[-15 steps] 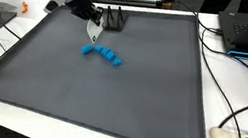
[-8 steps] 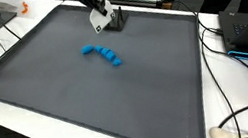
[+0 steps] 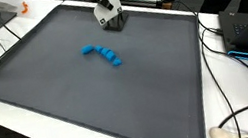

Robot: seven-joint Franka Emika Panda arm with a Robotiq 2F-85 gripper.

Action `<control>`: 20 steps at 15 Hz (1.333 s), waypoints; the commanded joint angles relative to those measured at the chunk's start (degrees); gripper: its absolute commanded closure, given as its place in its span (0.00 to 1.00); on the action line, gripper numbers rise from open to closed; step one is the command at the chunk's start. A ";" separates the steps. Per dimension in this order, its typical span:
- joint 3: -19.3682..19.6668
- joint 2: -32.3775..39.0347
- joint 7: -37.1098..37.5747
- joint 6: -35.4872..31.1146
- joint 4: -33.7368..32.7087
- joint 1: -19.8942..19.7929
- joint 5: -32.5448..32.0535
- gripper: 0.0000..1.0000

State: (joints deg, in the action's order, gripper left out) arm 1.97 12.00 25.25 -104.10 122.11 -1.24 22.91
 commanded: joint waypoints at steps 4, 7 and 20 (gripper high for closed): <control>0.95 -3.80 8.37 -2.20 7.67 0.03 6.27 0.99; 0.97 -4.31 10.06 -4.18 10.16 0.05 7.88 0.99; 0.55 -8.06 13.61 -21.86 20.72 0.11 14.24 0.99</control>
State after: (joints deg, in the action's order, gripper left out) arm 2.60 6.56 37.81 -122.48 139.33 -1.21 34.49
